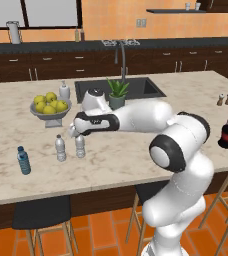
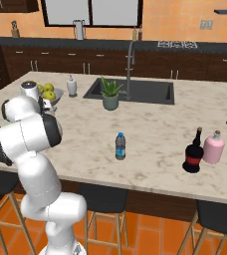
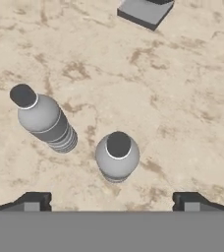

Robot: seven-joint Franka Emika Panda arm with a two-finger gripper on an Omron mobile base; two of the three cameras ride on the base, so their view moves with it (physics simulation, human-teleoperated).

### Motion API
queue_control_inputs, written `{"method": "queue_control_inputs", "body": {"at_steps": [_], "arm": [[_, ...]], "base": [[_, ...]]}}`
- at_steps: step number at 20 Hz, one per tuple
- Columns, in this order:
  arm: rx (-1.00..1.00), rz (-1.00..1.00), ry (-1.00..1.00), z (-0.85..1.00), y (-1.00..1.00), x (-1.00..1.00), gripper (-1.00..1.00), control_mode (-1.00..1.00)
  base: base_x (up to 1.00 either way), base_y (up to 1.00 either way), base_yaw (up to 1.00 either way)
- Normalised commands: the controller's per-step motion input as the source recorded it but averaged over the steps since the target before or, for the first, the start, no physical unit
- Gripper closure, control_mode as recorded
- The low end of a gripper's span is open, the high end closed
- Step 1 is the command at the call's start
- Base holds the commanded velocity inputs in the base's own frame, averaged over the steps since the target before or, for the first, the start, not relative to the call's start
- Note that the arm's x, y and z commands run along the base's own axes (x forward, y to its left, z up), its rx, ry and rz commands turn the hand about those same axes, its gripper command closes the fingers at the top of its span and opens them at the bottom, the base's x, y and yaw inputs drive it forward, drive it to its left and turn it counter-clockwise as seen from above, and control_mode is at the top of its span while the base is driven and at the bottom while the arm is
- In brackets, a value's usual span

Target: Move the plastic bottles in the middle to the plastics group, and the glass bottles in the middle to the glass group.

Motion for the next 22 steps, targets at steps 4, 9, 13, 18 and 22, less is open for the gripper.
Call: {"method": "queue_control_inputs", "body": {"at_steps": [4, 9, 13, 18, 22], "arm": [[0.03, -0.15, 0.0, 0.77, -0.69, -0.15, -1.0, -1.0], [0.0, -0.23, 0.01, 0.63, -0.82, -0.24, -1.0, -1.0], [0.0, -0.35, 0.04, 0.39, -0.96, -0.18, -1.0, -1.0], [0.02, -0.38, 0.09, 0.2, -1.0, -0.21, -1.0, -1.0], [0.04, -0.39, 0.12, 0.13, -1.0, -0.18, -1.0, -1.0]], "base": [[0.0, 0.0, 0.0], [0.0, 0.0, 0.0], [0.0, 0.0, 0.0], [0.0, 0.0, 0.0], [0.0, 0.0, 0.0]]}}
